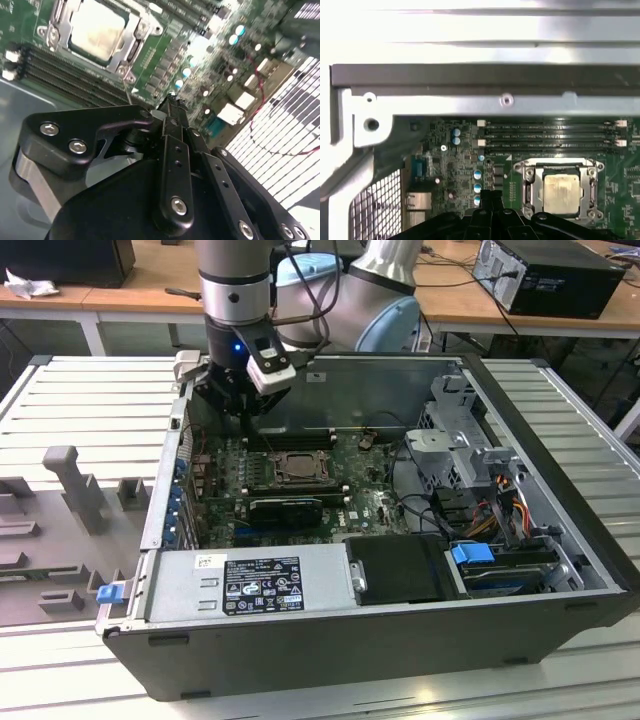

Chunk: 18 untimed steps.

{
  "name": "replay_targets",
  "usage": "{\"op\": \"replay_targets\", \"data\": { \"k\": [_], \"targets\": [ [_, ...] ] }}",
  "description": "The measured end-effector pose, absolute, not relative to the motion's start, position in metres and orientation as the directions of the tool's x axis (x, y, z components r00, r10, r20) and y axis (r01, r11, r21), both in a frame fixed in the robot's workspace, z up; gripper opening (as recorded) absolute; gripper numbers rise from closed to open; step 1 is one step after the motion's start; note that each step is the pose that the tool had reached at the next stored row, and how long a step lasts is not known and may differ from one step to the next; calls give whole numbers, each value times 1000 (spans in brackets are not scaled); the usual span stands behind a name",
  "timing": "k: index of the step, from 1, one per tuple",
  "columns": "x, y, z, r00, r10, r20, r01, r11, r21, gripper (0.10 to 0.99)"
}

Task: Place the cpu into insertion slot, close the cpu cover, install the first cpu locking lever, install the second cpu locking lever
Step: 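Install the first cpu locking lever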

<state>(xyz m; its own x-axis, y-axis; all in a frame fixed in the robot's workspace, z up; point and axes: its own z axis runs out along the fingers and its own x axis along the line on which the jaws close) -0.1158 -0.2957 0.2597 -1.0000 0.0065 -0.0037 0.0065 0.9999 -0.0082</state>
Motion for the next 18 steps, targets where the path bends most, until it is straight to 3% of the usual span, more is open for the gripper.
{"op": "replay_targets", "data": {
  "k": [18],
  "targets": [
    [-97,-281,257,-1000,-1,-4,-1,1000,-7,106]
  ]
}}
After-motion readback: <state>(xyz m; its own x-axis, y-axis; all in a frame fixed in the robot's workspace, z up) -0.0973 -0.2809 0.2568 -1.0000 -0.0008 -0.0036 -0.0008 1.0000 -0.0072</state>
